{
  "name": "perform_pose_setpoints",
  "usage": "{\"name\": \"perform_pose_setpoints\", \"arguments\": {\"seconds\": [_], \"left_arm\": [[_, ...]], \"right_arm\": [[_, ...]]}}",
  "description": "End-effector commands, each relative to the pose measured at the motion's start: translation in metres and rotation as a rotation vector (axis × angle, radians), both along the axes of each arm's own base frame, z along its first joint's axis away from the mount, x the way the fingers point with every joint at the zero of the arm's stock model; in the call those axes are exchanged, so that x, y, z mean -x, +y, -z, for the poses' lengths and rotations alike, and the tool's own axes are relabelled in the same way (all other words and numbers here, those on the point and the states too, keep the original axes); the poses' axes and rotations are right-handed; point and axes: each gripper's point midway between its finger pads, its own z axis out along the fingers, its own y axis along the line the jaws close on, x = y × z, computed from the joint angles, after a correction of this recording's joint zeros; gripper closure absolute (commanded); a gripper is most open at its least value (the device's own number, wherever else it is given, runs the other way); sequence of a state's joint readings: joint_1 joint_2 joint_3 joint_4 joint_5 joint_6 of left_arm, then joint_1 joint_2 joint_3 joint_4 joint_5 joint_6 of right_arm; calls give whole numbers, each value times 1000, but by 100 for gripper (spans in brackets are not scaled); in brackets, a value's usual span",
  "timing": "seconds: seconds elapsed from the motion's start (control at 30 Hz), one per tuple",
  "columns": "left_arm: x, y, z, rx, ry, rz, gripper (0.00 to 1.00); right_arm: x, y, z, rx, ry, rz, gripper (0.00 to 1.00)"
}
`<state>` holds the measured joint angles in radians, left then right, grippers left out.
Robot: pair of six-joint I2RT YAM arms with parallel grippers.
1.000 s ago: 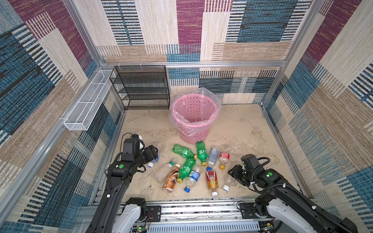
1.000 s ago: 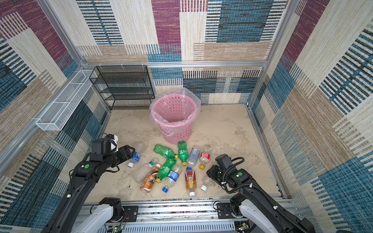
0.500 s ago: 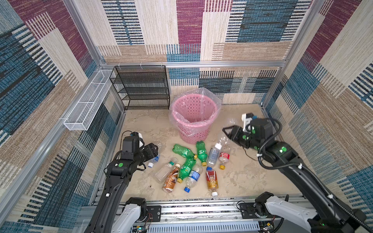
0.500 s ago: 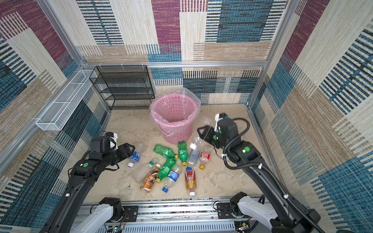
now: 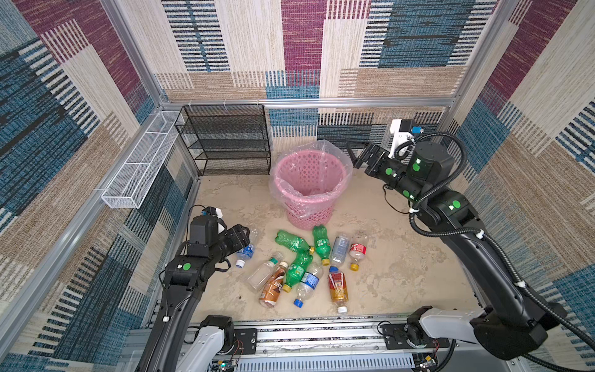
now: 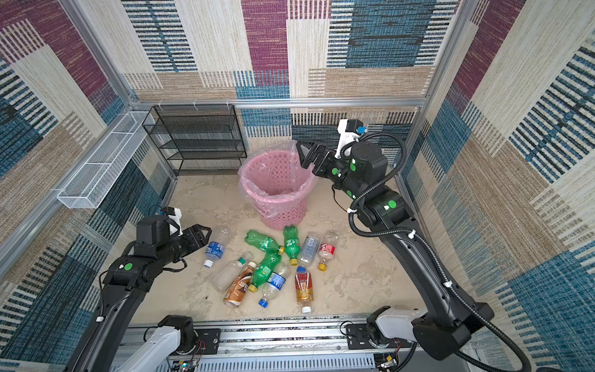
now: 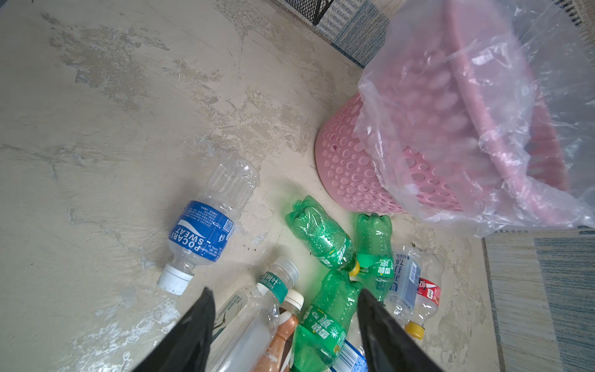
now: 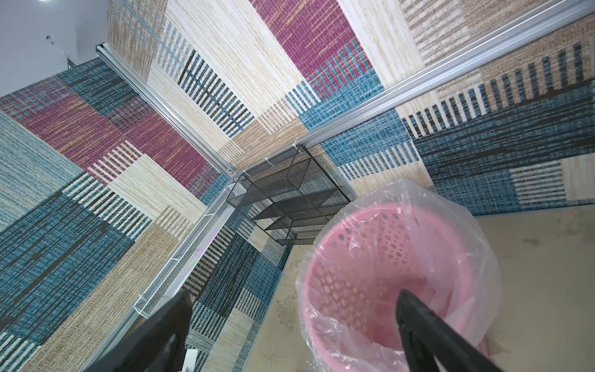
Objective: Throw the plastic bottles in the bin
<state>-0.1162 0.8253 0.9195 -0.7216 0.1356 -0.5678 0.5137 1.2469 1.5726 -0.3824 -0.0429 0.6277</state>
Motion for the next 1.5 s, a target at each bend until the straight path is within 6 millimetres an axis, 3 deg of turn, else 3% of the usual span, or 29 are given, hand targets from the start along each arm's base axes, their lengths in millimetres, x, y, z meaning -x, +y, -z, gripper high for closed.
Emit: {"name": "perform_pose_setpoints", "arguments": {"seconds": [0.0, 0.3, 0.43, 0.53, 0.63, 0.83, 1.47], "left_arm": [[1, -2, 7, -1, 17, 14, 30], [9, -1, 40, -26, 132, 24, 29], [8, 6, 62, -73, 211, 4, 28], [4, 11, 76, -106, 244, -16, 24], [-3, 20, 89, -178, 284, -41, 15], [-21, 27, 100, -341, 371, 14, 10], [-49, 17, 147, -464, 642, 255, 14]], "right_arm": [[3, -10, 42, 59, 87, 45, 0], [33, -16, 199, 125, 384, 6, 4], [50, -15, 245, 114, 469, -30, 4], [59, -15, 267, 101, 504, -47, 5], [65, -15, 283, 90, 530, -62, 5], [69, -17, 301, 93, 547, -54, 4], [79, -14, 322, 42, 512, -99, 6]]}}
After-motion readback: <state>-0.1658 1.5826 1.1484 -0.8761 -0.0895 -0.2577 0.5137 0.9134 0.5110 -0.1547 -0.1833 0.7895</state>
